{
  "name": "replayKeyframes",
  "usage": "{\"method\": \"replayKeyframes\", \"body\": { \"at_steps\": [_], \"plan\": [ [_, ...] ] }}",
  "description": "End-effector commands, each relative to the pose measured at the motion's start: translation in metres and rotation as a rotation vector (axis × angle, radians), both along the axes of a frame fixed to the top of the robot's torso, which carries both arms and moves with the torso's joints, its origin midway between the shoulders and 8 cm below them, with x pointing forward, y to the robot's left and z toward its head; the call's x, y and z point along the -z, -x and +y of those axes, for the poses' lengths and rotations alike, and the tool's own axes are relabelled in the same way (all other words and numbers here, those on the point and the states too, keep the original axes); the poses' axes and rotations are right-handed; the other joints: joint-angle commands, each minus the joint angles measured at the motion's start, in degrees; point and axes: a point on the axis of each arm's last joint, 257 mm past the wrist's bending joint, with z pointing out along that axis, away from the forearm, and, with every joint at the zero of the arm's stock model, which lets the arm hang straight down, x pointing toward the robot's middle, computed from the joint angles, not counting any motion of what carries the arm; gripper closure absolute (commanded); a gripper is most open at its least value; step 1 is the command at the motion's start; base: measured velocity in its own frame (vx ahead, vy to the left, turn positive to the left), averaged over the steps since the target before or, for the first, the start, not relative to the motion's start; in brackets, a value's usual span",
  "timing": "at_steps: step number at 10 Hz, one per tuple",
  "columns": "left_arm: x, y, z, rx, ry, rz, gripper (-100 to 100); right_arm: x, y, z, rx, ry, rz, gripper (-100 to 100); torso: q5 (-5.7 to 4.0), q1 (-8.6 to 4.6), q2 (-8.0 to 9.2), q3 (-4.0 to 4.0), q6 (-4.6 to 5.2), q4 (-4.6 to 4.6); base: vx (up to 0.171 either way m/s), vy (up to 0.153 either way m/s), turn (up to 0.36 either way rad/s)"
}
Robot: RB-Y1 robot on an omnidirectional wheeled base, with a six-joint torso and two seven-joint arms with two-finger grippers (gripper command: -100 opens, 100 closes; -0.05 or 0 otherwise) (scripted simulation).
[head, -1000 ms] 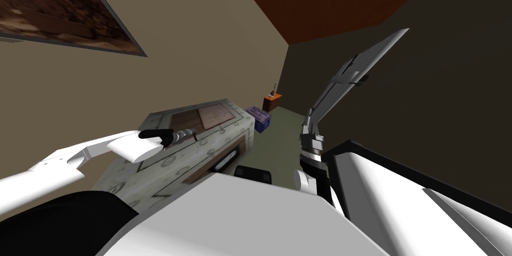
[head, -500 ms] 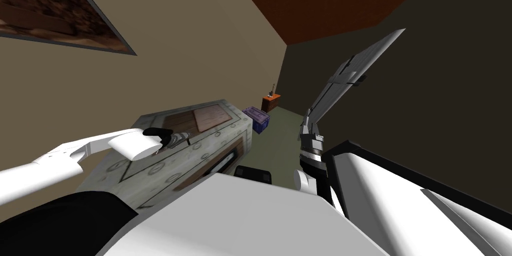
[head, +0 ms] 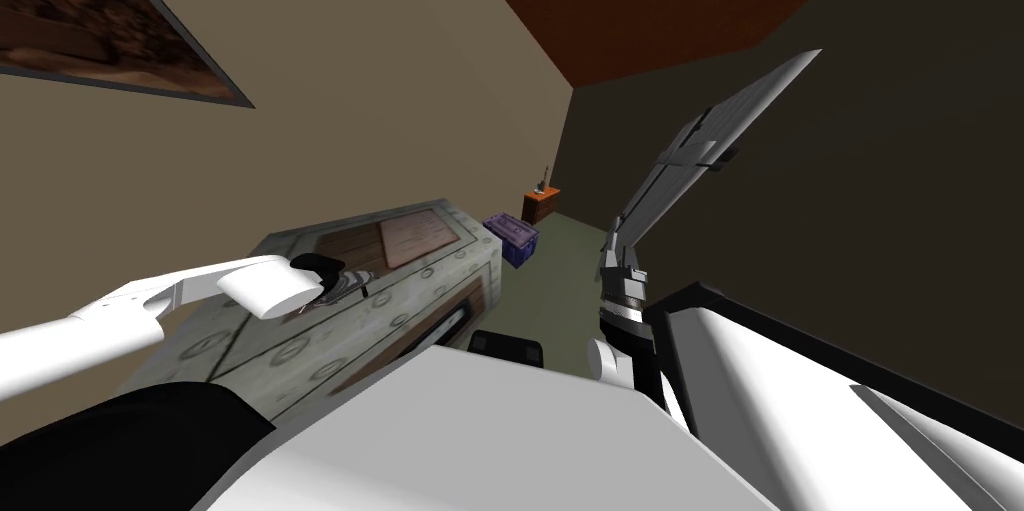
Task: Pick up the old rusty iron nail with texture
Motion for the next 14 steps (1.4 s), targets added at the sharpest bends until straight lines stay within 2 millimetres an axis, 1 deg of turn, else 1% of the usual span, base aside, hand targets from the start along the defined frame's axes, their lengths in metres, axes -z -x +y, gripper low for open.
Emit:
{"method": "replayKeyframes", "body": {
  "at_steps": [1, 2, 4, 5, 10, 11, 12, 13, 14],
  "plan": [
    [0.0, 0.0, 0.0, 0.0, 0.0, 0.0, 0, 0.0, 0.0, 0.0, 0.0, 0.0, 0.0, 0, 0.0, 0.0, 0.0, 0.0, 0.0, 0.0, 0.005, -0.003, 0.0],
    [0.003, -0.004, -0.005, 0.006, 0.002, -0.001, -100, 0.0, 0.0, 0.0, 0.0, 0.0, 0.0, 0, 0.01, 0.04, 0.08, 0.05, 0.0, 0.02, 0.003, 0.016, 0.033],
    [0.007, -0.013, -0.015, 0.019, 0.002, -0.004, -100, 0.0, 0.0, 0.0, 0.0, 0.0, 0.0, 0, 0.05, 0.2, 0.12, 0.08, -0.01, 0.03, 0.004, 0.044, 0.044],
    [0.008, -0.012, -0.016, 0.016, 0.004, -0.001, -100, 0.0, 0.0, 0.0, 0.0, 0.0, 0.0, 0, 0.06, 0.24, 0.11, 0.07, 0.0, 0.03, 0.007, 0.033, 0.014],
    [0.018, -0.026, -0.037, 0.039, 0.003, -0.002, -100, 0.0, 0.0, 0.0, 0.0, 0.0, 0.0, 0, 0.06, 0.25, 0.11, 0.07, -0.01, 0.03, 0.006, 0.039, 0.043],
    [0.017, -0.03, -0.04, 0.043, 0.0, -0.008, -100, 0.0, 0.0, 0.0, 0.0, 0.0, 0.0, 0, 0.06, 0.26, 0.12, 0.07, -0.01, 0.03, 0.002, 0.045, 0.037],
    [0.019, -0.028, -0.041, 0.042, 0.002, -0.002, -100, 0.0, 0.0, 0.0, 0.0, 0.0, 0.0, 0, 0.06, 0.24, 0.13, 0.08, -0.01, 0.03, 0.002, 0.028, 0.016],
    [0.021, -0.029, -0.044, 0.045, 0.0, -0.002, -100, 0.0, 0.0, 0.0, 0.0, 0.0, 0.0, 0, 0.06, 0.19, 0.14, 0.09, -0.01, 0.04, 0.004, 0.026, 0.032],
    [0.02, -0.028, -0.042, 0.046, 0.0, -0.002, -100, 0.0, 0.0, 0.0, 0.0, 0.0, 0.0, 0, 0.05, 0.18, 0.14, 0.09, -0.01, 0.04, 0.002, 0.012, 0.005]
  ]
}}
